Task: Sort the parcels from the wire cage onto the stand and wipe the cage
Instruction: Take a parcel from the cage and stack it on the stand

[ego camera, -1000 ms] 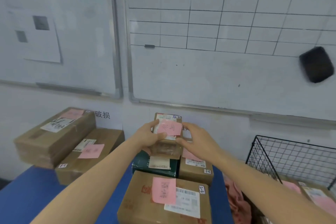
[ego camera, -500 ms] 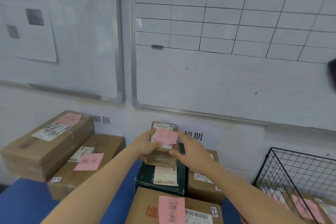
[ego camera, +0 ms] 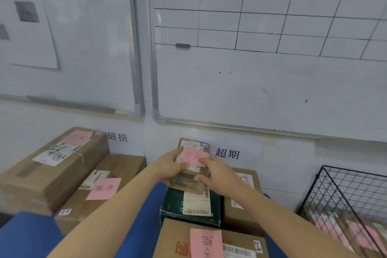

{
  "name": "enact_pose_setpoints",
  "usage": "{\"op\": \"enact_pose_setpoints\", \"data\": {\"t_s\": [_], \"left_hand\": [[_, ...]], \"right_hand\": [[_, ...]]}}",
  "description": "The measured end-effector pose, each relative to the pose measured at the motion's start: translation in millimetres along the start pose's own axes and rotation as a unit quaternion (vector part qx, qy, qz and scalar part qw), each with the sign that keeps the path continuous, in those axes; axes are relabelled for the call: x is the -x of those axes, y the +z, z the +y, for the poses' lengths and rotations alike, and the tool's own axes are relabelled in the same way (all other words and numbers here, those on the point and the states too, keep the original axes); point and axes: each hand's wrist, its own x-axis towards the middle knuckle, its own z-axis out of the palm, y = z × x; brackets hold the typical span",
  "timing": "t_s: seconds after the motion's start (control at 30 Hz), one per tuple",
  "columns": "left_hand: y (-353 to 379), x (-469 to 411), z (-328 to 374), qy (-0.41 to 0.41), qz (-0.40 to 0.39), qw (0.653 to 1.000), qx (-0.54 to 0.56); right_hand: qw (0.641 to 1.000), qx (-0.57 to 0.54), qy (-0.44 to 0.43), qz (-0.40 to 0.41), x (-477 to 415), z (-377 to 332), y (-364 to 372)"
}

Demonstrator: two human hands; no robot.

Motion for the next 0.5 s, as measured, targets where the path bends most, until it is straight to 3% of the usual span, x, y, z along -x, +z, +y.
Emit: {"op": "enact_pose_setpoints", "data": {"t_s": [0.13,0.23,0.37,0.5], "left_hand": [[-5,5,9,0.03,-0.011,0.993,-0.109],[-10,11,25,0.084,0.044,0.978,-0.184],[3,29,63,0.157,0.088,0.963,-0.199],[47,47,103,0.215,0.062,0.949,-0.221]], "right_hand": [[1.0,-0.011,0.002,-0.006,6,0,-12],[0.999,-0.026,-0.007,0.022,20,9,-34],[0.997,-0.013,0.005,0.08,54,39,-72],[0.99,-0.007,0.055,0.128,104,82,-106]]}}
